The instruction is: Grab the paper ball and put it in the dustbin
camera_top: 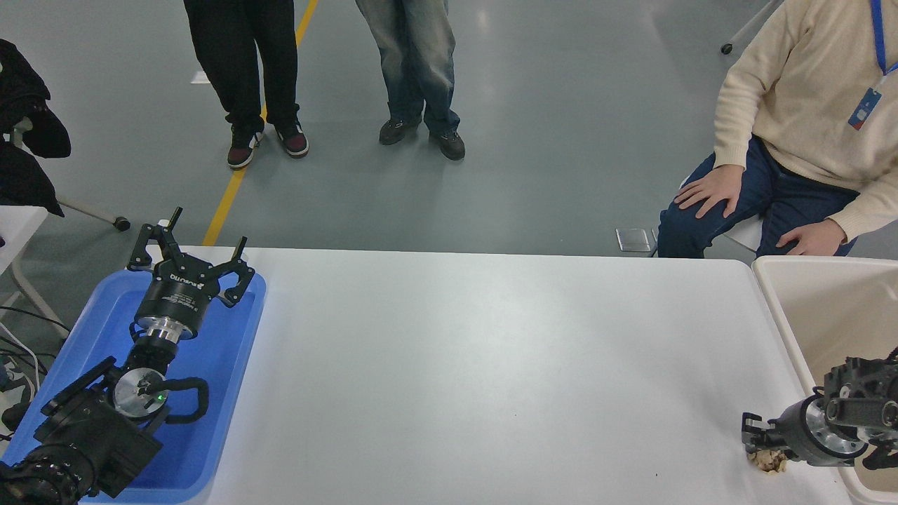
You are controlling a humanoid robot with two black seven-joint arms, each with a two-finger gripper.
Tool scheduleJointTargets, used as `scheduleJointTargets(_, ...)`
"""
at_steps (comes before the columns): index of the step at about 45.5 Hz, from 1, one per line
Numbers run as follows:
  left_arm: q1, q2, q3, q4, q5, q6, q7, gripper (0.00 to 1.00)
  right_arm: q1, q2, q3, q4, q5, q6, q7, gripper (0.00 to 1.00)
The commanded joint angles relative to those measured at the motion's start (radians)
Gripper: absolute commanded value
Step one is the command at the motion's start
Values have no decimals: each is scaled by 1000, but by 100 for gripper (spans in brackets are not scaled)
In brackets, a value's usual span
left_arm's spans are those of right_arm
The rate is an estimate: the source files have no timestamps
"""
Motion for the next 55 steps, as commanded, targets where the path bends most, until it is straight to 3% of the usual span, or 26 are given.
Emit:
scheduleJointTargets(1,0,0,0,0,-1,0,0,100,7,-17,0,7,41,12,2,0)
scheduleJointTargets(9,0,0,0,-1,-1,0,0,100,30,-36,-11,33,30,40,5,0)
scheduleJointTargets(36,-2,-2,0,0,1,0,3,100,536,-255,-66,291,-91,519,3,0)
scheduleJointTargets(55,-2,-2,0,0,1,0,3,100,1091,-278,-322,424,-45,519,8,0)
